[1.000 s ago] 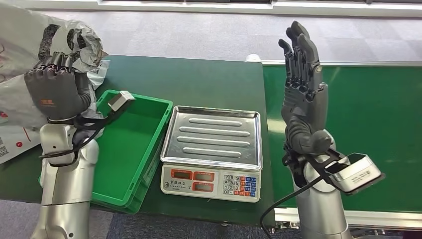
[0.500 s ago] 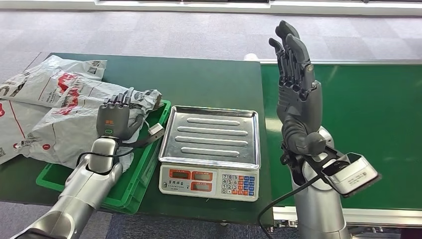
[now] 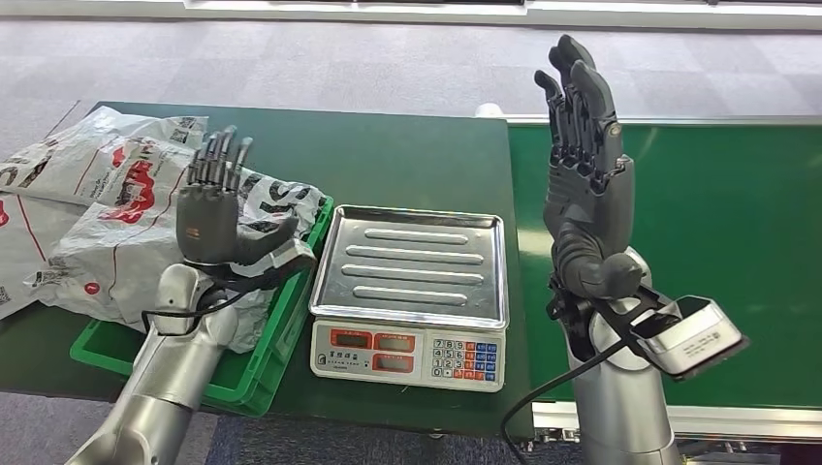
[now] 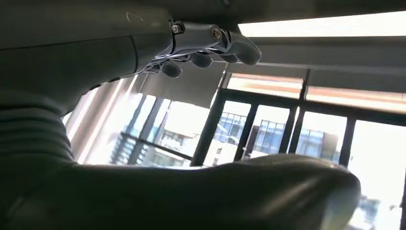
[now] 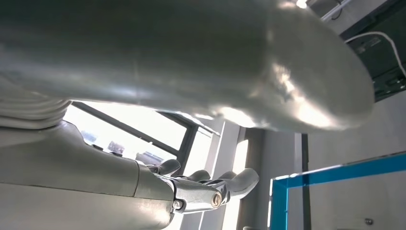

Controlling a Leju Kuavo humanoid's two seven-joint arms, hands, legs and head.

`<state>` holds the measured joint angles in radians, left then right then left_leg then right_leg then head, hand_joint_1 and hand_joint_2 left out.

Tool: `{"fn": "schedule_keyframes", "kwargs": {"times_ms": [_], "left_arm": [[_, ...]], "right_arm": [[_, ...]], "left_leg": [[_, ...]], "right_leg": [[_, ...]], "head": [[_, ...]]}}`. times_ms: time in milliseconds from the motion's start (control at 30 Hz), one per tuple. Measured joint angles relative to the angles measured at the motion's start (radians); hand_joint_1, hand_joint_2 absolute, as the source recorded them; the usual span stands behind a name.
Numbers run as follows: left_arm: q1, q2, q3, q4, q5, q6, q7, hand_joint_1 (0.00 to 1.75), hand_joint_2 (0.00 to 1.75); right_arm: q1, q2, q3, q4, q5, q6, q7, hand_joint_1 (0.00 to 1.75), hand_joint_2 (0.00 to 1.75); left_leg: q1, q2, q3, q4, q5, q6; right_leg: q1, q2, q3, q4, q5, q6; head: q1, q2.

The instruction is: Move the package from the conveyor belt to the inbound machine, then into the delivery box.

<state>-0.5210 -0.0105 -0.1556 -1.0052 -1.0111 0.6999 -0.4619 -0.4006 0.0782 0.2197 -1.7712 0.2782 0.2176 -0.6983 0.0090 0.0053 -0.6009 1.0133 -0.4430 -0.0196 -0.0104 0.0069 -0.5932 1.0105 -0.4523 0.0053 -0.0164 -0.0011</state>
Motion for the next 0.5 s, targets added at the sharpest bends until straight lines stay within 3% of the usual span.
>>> {"fn": "schedule_keyframes", "kwargs": {"times_ms": [200,367,433,467,500], "left_arm": [[0.099,-0.079,0.134,-0.369,0.525,-0.020,-0.199,0.00,0.00],[0.154,-0.112,0.171,-0.578,0.660,-0.060,-0.219,0.00,0.00],[0.172,-0.122,0.184,-0.653,0.824,-0.139,-0.229,0.00,0.00],[0.182,-0.129,0.193,-0.698,0.941,-0.209,-0.231,0.00,0.00],[0.187,-0.132,0.197,-0.723,1.006,-0.248,-0.232,0.00,0.00]], "right_arm": [[-0.004,0.000,0.000,0.008,-0.009,-0.019,0.001,0.00,0.00],[-0.015,0.000,0.000,0.022,-0.014,-0.024,0.001,0.00,0.00],[-0.020,0.000,0.000,0.028,-0.018,-0.026,0.001,0.00,0.00],[-0.022,0.000,0.000,0.032,-0.021,-0.029,0.001,0.00,0.44],[-0.023,0.000,0.000,0.034,-0.022,-0.030,0.001,0.00,0.58]], "left_leg": [[0.000,0.000,-0.001,0.000,0.000,0.000],[0.001,-0.003,-0.002,0.000,0.000,0.000],[0.001,-0.003,-0.002,0.000,0.000,-0.001],[0.001,-0.003,-0.002,0.000,0.001,-0.001],[0.001,-0.003,-0.002,0.000,0.001,-0.001]], "right_leg": [[0.001,-0.001,-0.001,0.000,0.000,0.000],[0.002,-0.004,0.000,0.000,-0.001,0.000],[0.002,-0.004,0.000,0.000,-0.001,0.000],[0.002,-0.003,0.000,0.000,-0.001,-0.001],[0.002,-0.003,0.000,0.000,-0.001,-0.001]], "head": [[0.000,0.000],[0.000,0.000],[0.000,0.000],[0.000,0.000],[0.000,0.000]]}}
